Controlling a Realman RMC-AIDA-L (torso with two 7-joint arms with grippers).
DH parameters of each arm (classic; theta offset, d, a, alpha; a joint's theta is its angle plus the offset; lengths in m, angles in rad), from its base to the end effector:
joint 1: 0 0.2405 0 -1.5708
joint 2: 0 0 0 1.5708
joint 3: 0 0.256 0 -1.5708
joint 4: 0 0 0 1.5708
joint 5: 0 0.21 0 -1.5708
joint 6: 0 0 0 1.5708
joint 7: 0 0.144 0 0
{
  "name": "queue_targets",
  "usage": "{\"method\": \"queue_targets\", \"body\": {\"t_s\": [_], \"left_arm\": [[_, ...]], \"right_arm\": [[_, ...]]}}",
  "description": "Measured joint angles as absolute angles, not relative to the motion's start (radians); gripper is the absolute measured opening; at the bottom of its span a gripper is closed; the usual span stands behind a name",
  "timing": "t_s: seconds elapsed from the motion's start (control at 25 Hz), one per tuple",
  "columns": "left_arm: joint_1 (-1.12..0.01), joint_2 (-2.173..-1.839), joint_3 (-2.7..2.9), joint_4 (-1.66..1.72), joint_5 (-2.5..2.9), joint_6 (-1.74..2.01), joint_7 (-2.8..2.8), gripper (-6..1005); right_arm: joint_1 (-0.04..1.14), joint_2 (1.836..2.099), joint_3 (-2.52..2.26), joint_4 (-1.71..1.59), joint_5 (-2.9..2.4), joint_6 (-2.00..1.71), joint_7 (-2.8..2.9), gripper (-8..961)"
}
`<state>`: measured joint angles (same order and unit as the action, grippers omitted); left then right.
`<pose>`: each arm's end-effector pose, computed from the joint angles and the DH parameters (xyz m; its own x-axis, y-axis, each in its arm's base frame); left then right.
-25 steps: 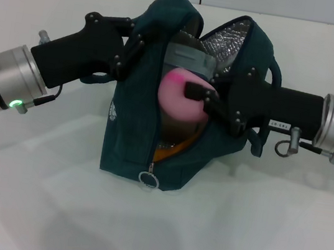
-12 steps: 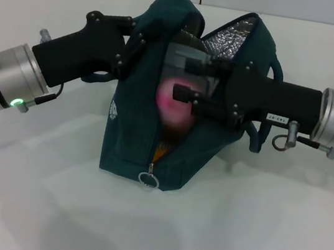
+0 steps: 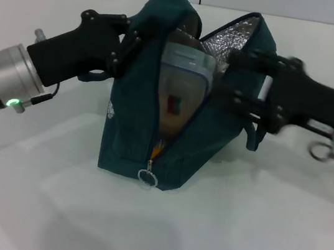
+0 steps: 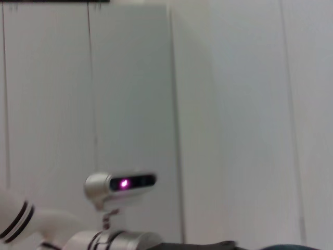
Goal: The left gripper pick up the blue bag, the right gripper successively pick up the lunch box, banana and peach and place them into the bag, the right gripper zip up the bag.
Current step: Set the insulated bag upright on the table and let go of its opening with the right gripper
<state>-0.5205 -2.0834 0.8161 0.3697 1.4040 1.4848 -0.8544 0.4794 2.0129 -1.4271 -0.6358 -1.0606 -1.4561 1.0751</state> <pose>-0.2445 0.3380 -0.0111 0.6547 -0.0391 0.7549 0.4070 -0.8233 -0.3956 0.1863 0.3297 -0.0162 0.6585 0.0042 -0.7526 -0.2040 -0.9616 -0.1838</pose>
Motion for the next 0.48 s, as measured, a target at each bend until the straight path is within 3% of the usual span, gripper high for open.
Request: {"method": "queue_targets", "body": {"t_s": [0.24,0.48], "left_arm": [[-0.511,-2.084,0.816,0.368,1.384,1.484,-0.845,51],[-0.511,-2.087,0.816,0.363,1.383,1.483,-0.842,51]], "right_arm": [[0.356,1.988,-1.393,-0.63,-1.095,-1.499,1.076,560],[0.367,1.986,-1.393,-0.576,-1.229,-1.457,1.137,545]]}}
